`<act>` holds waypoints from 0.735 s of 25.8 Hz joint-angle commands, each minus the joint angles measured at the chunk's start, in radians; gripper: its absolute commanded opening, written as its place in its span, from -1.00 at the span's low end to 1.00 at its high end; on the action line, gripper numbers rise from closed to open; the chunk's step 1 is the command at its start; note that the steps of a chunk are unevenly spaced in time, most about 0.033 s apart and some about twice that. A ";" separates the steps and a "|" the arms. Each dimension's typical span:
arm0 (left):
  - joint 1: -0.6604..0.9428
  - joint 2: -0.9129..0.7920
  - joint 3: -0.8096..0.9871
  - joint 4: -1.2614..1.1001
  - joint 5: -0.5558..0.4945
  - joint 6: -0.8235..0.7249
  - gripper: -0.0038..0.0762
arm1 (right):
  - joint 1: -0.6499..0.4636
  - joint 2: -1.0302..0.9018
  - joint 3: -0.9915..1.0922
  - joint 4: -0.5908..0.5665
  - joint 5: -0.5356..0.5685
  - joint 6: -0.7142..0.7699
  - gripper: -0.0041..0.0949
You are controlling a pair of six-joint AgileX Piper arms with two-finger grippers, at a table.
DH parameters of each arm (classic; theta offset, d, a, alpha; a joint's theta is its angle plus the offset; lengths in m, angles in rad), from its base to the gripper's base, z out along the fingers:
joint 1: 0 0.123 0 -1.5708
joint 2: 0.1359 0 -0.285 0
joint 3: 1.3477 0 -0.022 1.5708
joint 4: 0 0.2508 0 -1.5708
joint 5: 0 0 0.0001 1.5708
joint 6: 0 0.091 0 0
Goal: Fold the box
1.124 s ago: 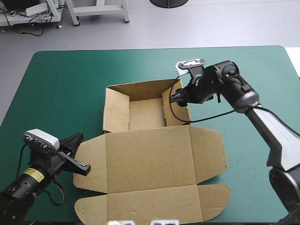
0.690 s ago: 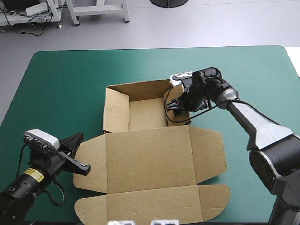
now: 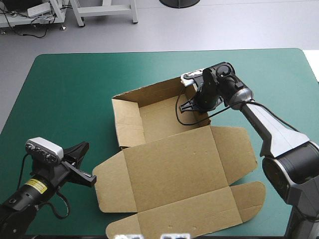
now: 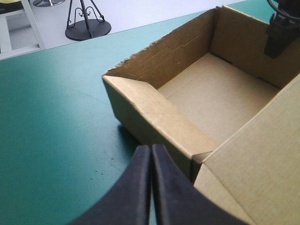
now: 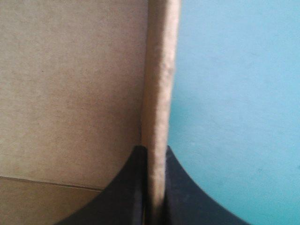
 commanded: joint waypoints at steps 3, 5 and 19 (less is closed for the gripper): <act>-0.005 0.008 -0.026 -0.021 -0.070 -0.003 -0.92 | -0.120 -0.056 -0.052 -0.126 0.061 -0.004 -0.93; -0.005 0.008 -0.026 -0.019 -0.070 -0.003 -0.92 | -0.204 -0.056 -0.052 -0.118 0.074 -0.016 -0.94; -0.005 0.008 -0.026 -0.012 -0.065 0.000 -0.92 | -0.644 -0.055 -0.067 0.025 0.061 -0.091 -0.96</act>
